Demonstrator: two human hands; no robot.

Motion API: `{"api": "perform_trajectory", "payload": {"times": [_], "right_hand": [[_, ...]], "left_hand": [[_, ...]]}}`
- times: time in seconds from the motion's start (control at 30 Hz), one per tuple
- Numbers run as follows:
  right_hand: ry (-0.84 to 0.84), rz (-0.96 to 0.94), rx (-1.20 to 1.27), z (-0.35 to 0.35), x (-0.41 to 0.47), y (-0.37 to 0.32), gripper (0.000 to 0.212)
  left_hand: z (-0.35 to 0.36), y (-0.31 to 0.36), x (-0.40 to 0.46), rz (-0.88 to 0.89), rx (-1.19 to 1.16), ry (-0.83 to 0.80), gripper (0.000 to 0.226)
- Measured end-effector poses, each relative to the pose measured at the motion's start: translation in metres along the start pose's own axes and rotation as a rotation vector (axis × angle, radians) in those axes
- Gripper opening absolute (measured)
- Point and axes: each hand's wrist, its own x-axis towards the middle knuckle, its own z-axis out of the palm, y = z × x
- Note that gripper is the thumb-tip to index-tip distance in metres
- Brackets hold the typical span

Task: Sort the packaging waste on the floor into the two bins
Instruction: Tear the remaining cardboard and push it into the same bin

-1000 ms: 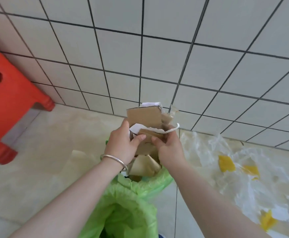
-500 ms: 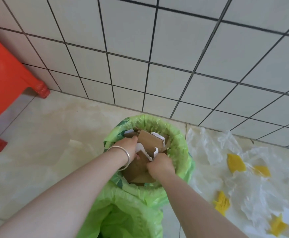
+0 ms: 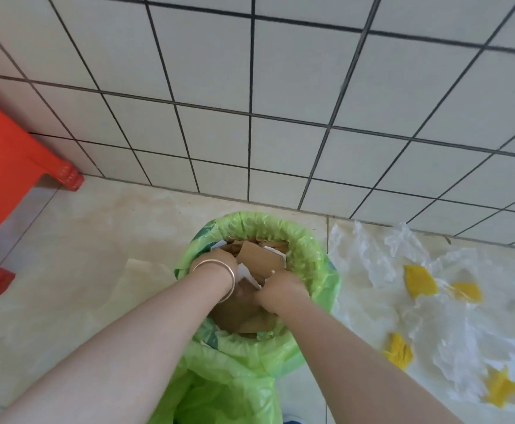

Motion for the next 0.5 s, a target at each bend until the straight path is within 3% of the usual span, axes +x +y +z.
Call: {"api": "perform_trajectory", "payload": {"times": [0.07,0.17,0.23,0.37,0.5], "right_hand": [[0.066,0.065,0.197,-0.009,-0.01,0.007,0.022],[0.147,0.121,0.501,-0.023,-0.033,0.02,0.049],[0.175,0.103,0.601,-0.031,-0.053,0.028,0.051],[0.278,-0.003,0.63,-0.038,-0.096,0.05,0.036],[0.319,-0.063,0.595,-0.04,-0.141,0.093,0.035]], "left_hand": [[-0.006,-0.002,-0.011,0.006,0.018,0.088,0.049],[-0.019,0.002,-0.039,0.029,0.086,0.239,0.061],[-0.027,0.012,-0.061,0.073,0.103,0.324,0.071],[-0.03,0.047,-0.101,0.207,0.1,0.443,0.058],[-0.018,0.098,-0.138,0.389,0.119,0.469,0.045]]}}
